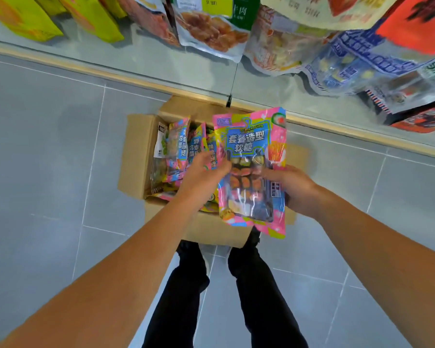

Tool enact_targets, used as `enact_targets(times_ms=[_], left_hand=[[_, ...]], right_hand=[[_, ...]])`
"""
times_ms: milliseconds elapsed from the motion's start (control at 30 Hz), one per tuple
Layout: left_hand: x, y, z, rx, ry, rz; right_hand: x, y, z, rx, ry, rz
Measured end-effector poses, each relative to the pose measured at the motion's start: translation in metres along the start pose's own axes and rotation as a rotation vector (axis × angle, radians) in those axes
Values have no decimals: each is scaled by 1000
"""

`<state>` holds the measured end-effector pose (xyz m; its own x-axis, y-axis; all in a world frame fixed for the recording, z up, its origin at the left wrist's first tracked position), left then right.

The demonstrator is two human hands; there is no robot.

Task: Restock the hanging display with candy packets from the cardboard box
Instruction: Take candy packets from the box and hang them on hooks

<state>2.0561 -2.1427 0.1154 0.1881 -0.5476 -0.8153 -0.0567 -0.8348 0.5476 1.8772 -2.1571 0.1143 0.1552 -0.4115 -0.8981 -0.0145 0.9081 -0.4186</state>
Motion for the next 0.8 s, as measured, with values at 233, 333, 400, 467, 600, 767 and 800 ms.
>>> enact_targets(times_ms=[233, 333, 400, 467, 600, 767, 800], left_hand=[[-64, 3, -27, -73, -136, -100], [-104, 32, -40, -78, -175, -7], [-130, 56, -45, -79, -205, 80], [-160, 77, -56, -83, -225, 122], [-211, 114, -71, -24, -290, 223], [-275, 160, -89, -78, -309, 345], [-282, 164, -91, -103, -308, 340]], right_hand=[[-99, -23, 38, 154, -321, 148], [-135, -32, 48, 92, -212, 67], [-159, -41, 57, 79, -185, 1], [-189, -50, 63, 92, -121, -65], [-243, -74, 67, 119, 42, -197], [-319, -99, 74, 119, 133, -309], [-330, -101, 74, 126, 142, -324]])
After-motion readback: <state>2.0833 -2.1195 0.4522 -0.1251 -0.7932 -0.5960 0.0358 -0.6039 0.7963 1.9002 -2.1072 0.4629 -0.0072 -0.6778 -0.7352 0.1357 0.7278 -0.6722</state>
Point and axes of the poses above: each hand's wrist, its own x-axis towards the middle knuckle, its own z-axis out of the palm, y = z × x, the point moved 7 cm from there along x, towards the middle knuckle, and after that the axes turned 5 degrees about y, right-handed, at the moved point
